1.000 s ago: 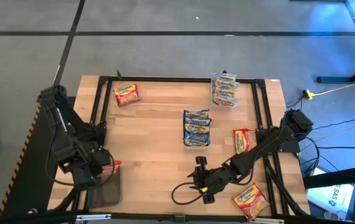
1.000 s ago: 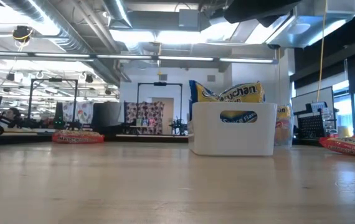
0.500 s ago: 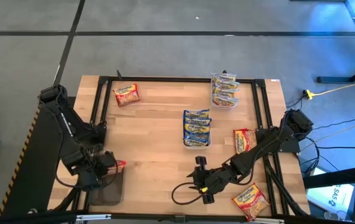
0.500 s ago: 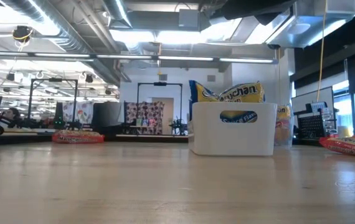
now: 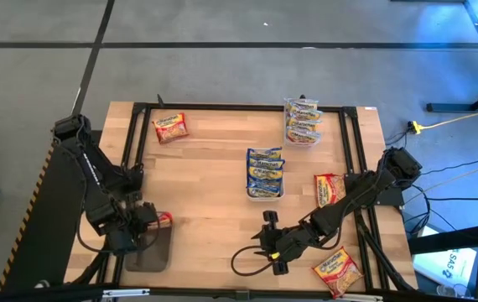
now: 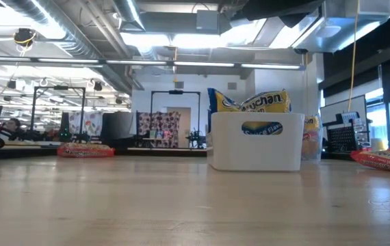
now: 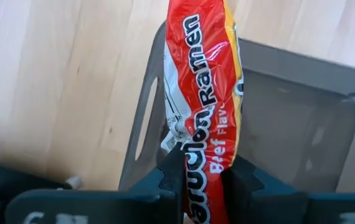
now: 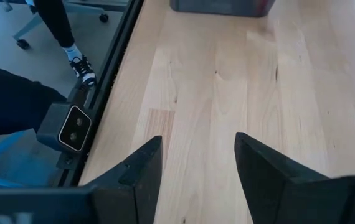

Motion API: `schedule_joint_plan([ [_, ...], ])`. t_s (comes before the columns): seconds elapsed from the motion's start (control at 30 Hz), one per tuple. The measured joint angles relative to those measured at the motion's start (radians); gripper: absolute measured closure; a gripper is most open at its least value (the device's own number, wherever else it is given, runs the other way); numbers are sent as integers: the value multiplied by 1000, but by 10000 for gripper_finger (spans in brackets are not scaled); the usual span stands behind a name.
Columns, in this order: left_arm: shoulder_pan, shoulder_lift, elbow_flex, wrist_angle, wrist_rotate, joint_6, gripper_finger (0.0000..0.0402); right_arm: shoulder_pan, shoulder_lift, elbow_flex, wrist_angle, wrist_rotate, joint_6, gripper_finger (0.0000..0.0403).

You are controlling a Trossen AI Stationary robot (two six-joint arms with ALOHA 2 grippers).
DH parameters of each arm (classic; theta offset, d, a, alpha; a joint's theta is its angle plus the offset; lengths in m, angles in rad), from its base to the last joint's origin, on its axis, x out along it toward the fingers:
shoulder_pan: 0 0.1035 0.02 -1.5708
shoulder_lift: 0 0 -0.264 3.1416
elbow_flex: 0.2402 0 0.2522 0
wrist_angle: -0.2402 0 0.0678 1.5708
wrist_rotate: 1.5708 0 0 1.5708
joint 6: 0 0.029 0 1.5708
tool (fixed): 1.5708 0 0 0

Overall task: Sort Maruchan noodles
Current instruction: Put the red noodle pack in the black bin

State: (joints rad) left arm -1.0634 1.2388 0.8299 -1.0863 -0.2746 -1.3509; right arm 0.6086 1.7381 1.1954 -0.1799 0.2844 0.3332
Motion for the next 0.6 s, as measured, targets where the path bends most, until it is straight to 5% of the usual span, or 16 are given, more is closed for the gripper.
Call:
schedule_joint_plan([
  [0.37, 5, 1, -1, -84, 13, -25, 269, 0, 0, 0, 6, -7, 0, 228],
  [0.6, 36, -2, 0, -102, 16, -33, 267, 0, 0, 0, 7, -8, -1, 228],
])
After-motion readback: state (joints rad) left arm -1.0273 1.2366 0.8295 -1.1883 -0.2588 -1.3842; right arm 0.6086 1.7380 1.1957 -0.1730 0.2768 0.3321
